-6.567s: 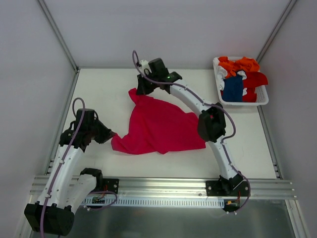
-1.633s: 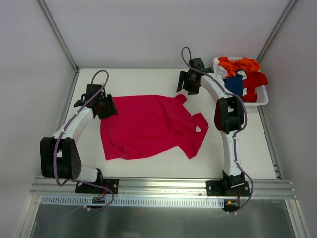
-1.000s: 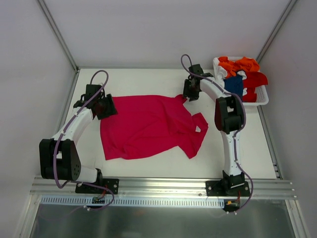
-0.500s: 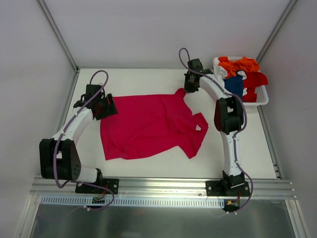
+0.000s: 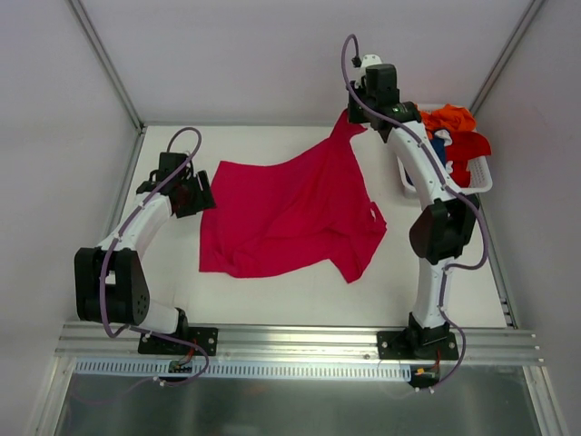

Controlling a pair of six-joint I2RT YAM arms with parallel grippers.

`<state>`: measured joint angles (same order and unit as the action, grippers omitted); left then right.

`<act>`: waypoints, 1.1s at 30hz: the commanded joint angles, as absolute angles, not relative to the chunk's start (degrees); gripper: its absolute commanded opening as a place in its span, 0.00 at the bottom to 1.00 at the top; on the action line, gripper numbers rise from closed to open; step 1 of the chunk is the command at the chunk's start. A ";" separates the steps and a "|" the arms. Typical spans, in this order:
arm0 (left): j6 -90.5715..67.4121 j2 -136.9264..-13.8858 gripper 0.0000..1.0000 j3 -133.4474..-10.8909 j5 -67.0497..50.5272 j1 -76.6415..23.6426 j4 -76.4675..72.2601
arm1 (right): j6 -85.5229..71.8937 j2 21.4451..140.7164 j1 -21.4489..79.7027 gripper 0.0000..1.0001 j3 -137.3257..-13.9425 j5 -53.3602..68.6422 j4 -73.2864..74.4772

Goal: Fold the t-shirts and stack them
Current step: Flatten the tshirt out

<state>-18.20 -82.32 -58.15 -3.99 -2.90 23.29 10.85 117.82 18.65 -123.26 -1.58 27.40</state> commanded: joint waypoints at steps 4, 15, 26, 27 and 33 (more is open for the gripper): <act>-16.17 -82.62 0.62 -59.94 -4.83 -2.37 24.08 | 19.59 117.07 20.56 0.00 -123.57 2.62 29.87; -15.12 -83.32 0.64 -62.14 -6.15 -2.37 25.57 | 25.66 129.81 31.81 0.32 -126.65 13.71 41.39; -16.25 -85.07 0.67 -64.86 -3.96 -2.37 27.86 | 6.27 114.71 14.51 1.00 -118.68 22.69 39.93; -16.61 -86.04 0.67 -65.04 -3.61 -2.37 27.77 | 6.07 114.44 13.54 1.00 -117.61 18.50 38.86; -17.31 -88.50 0.68 -67.32 -3.43 -2.37 27.95 | 0.20 127.95 13.18 0.89 -125.83 10.64 39.29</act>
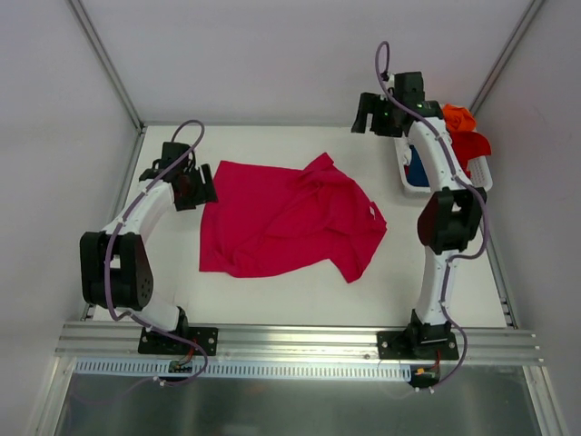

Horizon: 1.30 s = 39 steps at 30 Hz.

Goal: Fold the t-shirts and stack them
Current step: Flatten the tshirt out

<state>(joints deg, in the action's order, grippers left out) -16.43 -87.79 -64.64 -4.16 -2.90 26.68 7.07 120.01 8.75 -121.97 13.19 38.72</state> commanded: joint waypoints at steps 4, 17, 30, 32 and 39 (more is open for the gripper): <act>-16.88 -88.16 0.69 -67.94 -2.99 -2.37 28.04 | -8.16 134.11 13.18 0.83 -128.23 10.55 37.19; -15.47 -86.13 0.69 -65.66 -2.29 -2.37 28.04 | -15.81 141.67 13.45 0.72 -127.88 13.54 27.87; -15.29 -86.48 0.69 -65.65 -2.55 -0.79 28.04 | -19.86 146.42 14.85 0.54 -130.69 13.80 25.67; -15.21 -86.75 0.69 -65.83 -2.64 -0.53 28.04 | -20.39 147.21 15.20 0.47 -131.13 14.06 25.05; -15.12 -88.15 0.70 -66.79 -2.90 -0.35 27.86 | -20.04 147.05 15.64 0.24 -132.63 13.63 27.07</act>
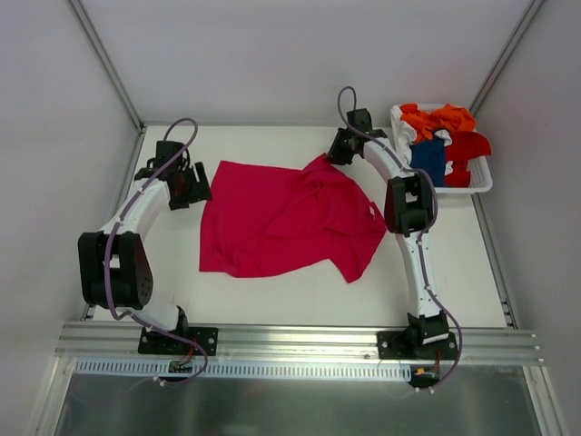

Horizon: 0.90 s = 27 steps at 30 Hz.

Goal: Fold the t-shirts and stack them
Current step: Flatten the tshirt out

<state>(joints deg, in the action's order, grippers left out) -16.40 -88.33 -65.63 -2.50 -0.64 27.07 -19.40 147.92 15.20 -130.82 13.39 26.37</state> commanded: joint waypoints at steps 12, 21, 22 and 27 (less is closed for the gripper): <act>-20.30 -108.09 0.76 -89.63 -4.13 1.14 27.77 | -17.50 140.89 15.03 0.01 -131.49 13.09 28.04; -25.31 -126.55 0.78 -108.89 -6.41 1.14 27.69 | -16.52 138.43 15.03 0.00 -131.05 15.11 27.86; -26.18 -128.48 0.77 -110.72 -6.68 1.06 27.69 | -16.61 138.51 15.12 0.01 -131.04 15.55 27.86; -28.56 -132.88 0.76 -114.87 -6.68 0.88 27.33 | -16.61 138.43 15.03 0.00 -130.87 16.17 27.86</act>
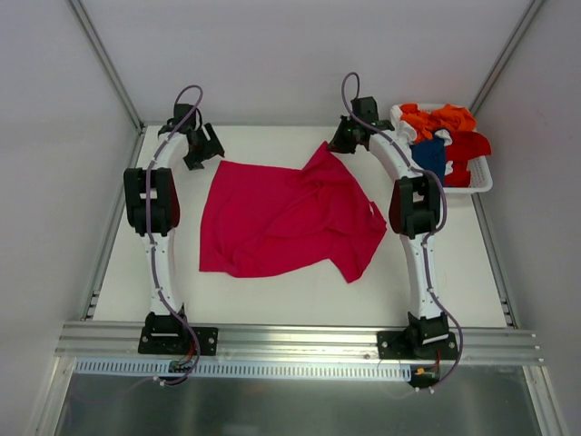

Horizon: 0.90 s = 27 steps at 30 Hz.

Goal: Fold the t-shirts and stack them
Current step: Flatten the tshirt out

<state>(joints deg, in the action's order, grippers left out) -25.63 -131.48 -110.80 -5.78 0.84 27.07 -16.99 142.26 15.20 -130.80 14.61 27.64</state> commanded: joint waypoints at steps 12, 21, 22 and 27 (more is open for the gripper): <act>-29.00 -137.28 0.72 -116.54 -6.85 -1.67 27.33 | -16.26 137.46 14.41 0.01 -129.20 17.05 27.77; -29.62 -138.51 0.57 -117.68 -8.26 -1.76 27.16 | -16.08 136.76 14.24 0.00 -128.06 16.70 27.69; -29.62 -138.86 0.56 -118.12 -8.87 -1.76 27.16 | -16.17 136.76 14.15 0.01 -128.06 16.70 27.69; -29.62 -139.75 0.44 -119.18 -9.67 -1.76 27.16 | -16.26 136.84 14.06 0.01 -128.06 16.52 27.69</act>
